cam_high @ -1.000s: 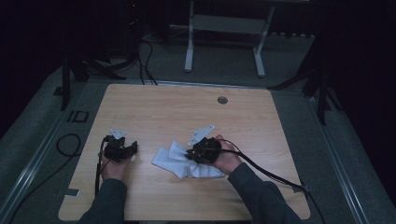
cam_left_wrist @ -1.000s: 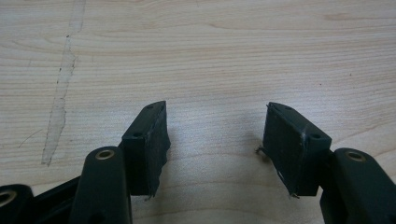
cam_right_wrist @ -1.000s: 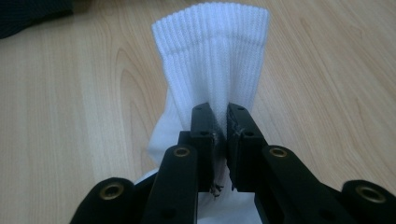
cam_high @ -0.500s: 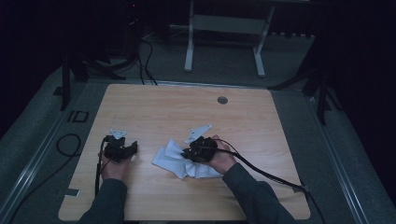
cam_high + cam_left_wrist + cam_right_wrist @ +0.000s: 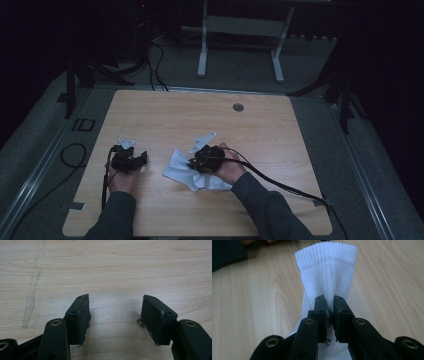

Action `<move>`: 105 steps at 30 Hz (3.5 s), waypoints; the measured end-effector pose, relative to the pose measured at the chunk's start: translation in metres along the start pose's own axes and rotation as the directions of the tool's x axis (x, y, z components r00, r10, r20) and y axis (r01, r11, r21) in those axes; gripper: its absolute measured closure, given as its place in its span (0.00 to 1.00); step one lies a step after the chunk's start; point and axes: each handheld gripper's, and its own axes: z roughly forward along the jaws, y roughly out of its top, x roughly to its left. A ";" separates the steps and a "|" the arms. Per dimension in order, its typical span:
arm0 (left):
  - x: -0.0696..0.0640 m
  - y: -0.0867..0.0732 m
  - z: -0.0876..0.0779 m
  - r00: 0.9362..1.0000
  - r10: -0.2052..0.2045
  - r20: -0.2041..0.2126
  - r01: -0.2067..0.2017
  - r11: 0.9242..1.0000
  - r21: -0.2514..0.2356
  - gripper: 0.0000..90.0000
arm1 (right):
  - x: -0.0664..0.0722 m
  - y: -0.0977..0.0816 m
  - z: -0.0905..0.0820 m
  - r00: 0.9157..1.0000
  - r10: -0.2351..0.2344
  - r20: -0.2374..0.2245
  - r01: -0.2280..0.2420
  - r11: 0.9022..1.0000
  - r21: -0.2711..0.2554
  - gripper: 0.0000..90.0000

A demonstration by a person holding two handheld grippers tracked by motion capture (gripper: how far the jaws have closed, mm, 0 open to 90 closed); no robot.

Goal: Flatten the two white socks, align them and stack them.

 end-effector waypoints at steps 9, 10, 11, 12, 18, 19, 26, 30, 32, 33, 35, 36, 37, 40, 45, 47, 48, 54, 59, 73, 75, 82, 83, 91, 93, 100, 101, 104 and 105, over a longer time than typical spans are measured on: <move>0.000 0.000 0.000 1.000 0.000 0.000 0.000 1.000 0.001 0.45 | -0.001 -0.004 0.012 1.000 0.026 -0.001 -0.026 1.000 0.011 0.91; 0.000 0.000 0.000 1.000 0.000 0.000 0.000 1.000 0.001 0.45 | -0.001 -0.004 0.014 1.000 0.029 0.001 -0.029 0.999 0.013 0.91; 0.000 0.000 0.000 1.000 0.000 0.000 0.000 1.000 0.001 0.45 | -0.001 -0.005 0.015 0.999 0.032 0.003 -0.032 0.999 0.016 0.91; 0.000 0.000 0.000 1.000 0.000 0.000 0.000 1.000 0.001 0.45 | -0.001 -0.005 0.017 0.999 0.033 0.005 -0.033 0.999 0.019 0.91; 0.000 0.000 0.000 1.000 0.000 0.000 0.000 1.000 0.000 0.45 | 0.002 -0.009 0.030 0.999 0.041 0.005 -0.041 0.998 0.047 0.91; 0.000 0.000 0.000 1.000 0.000 0.000 0.000 1.000 0.000 0.45 | 0.002 -0.010 0.033 0.999 0.049 0.007 -0.050 0.997 0.051 0.91; 0.000 0.000 0.000 1.000 -0.001 0.000 0.001 1.000 0.000 0.45 | 0.000 -0.014 0.045 0.997 0.078 0.016 -0.079 0.995 0.054 0.90; 0.000 0.000 0.000 1.000 -0.001 0.000 0.001 1.000 0.000 0.45 | 0.000 -0.015 0.049 0.996 0.086 0.013 -0.087 0.995 0.056 0.90; 0.000 0.000 0.000 1.000 -0.001 0.000 0.001 1.000 0.000 0.45 | -0.001 -0.015 0.051 0.996 0.091 0.013 -0.092 0.995 0.050 0.90; 0.000 0.000 0.000 1.000 -0.001 0.000 0.001 1.000 0.000 0.45 | -0.001 -0.015 0.052 0.995 0.096 0.011 -0.097 0.994 0.049 0.90; 0.000 0.000 0.000 1.000 0.000 0.000 0.000 1.000 -0.001 0.45 | -0.001 -0.015 0.053 0.995 0.102 0.006 -0.102 0.994 0.047 0.90; 0.000 0.000 0.000 1.000 0.000 0.000 0.000 1.000 0.000 0.45 | -0.001 -0.015 0.053 0.995 0.101 0.004 -0.101 0.994 0.047 0.90; 0.000 0.000 0.000 1.000 0.000 0.000 0.000 1.000 -0.002 0.45 | -0.001 -0.015 0.054 0.995 0.103 0.002 -0.103 0.994 0.045 0.88; 0.000 0.000 0.000 1.000 0.000 0.000 0.000 1.000 -0.001 0.45 | -0.002 -0.015 0.052 0.994 0.107 -0.008 -0.107 0.994 0.036 0.73; -0.001 0.001 -0.002 1.000 0.005 0.002 -0.005 1.000 0.012 0.50 | -0.003 -0.010 0.037 0.995 0.090 0.034 -0.091 0.996 0.024 0.61; -0.003 0.001 -0.005 1.000 -0.001 0.006 0.001 1.000 0.026 0.60 | -0.004 -0.009 0.030 0.996 0.073 0.058 -0.075 0.997 0.036 0.59; -0.003 0.002 -0.006 1.000 0.002 0.013 -0.002 0.999 0.037 0.65 | -0.004 -0.008 0.026 0.995 0.070 0.069 -0.073 0.996 0.044 0.58; -0.012 0.008 -0.020 0.992 0.011 0.128 -0.013 1.000 0.016 0.90 | -0.008 -0.008 0.008 0.989 0.027 0.147 -0.043 0.993 0.112 0.57; -0.029 0.013 -0.033 0.977 0.063 0.205 -0.058 0.998 -0.027 0.99 | -0.005 -0.012 -0.004 0.982 0.003 0.189 -0.030 0.990 0.140 0.58; -0.083 0.014 -0.038 0.925 0.217 0.311 -0.217 0.975 -0.036 1.00 | -0.019 -0.059 -0.051 0.952 0.142 0.271 -0.177 0.978 0.110 0.76; -0.087 0.012 -0.038 0.922 0.224 0.316 -0.226 0.974 -0.030 1.00 | -0.019 -0.070 -0.056 0.944 0.171 0.284 -0.209 0.972 0.109 0.75; -0.094 0.006 -0.035 0.919 0.252 0.304 -0.266 0.964 0.005 1.00 | -0.023 -0.107 -0.061 0.916 0.269 0.298 -0.311 0.945 0.101 0.72; -0.094 0.005 -0.035 0.920 0.257 0.298 -0.272 0.962 0.010 1.00 | -0.024 -0.112 -0.061 0.907 0.293 0.302 -0.335 0.937 0.097 0.71; -0.095 0.001 -0.029 0.920 0.271 0.282 -0.294 0.955 0.043 1.00 | -0.029 -0.123 -0.053 0.901 0.343 0.267 -0.386 0.914 0.127 0.84; -0.096 0.001 -0.028 0.921 0.283 0.267 -0.305 0.952 0.041 1.00 | -0.028 -0.125 -0.055 0.901 0.332 0.279 -0.378 0.917 0.126 0.98; -0.095 0.000 -0.027 0.923 0.282 0.261 -0.303 0.952 0.043 1.00 | -0.030 -0.138 -0.072 0.880 0.362 0.309 -0.408 0.908 0.097 0.99; -0.095 0.000 -0.027 0.924 0.280 0.259 -0.301 0.953 0.042 1.00 | -0.031 -0.140 -0.074 0.876 0.368 0.311 -0.412 0.907 0.087 0.99; -0.096 0.000 -0.027 0.925 0.281 0.257 -0.301 0.953 0.042 1.00 | -0.032 -0.142 -0.077 0.874 0.379 0.304 -0.418 0.906 0.072 0.99; -0.095 0.000 -0.027 0.925 0.274 0.262 -0.296 0.954 0.046 1.00 | -0.030 -0.141 -0.077 0.887 0.358 0.291 -0.390 0.919 0.058 0.98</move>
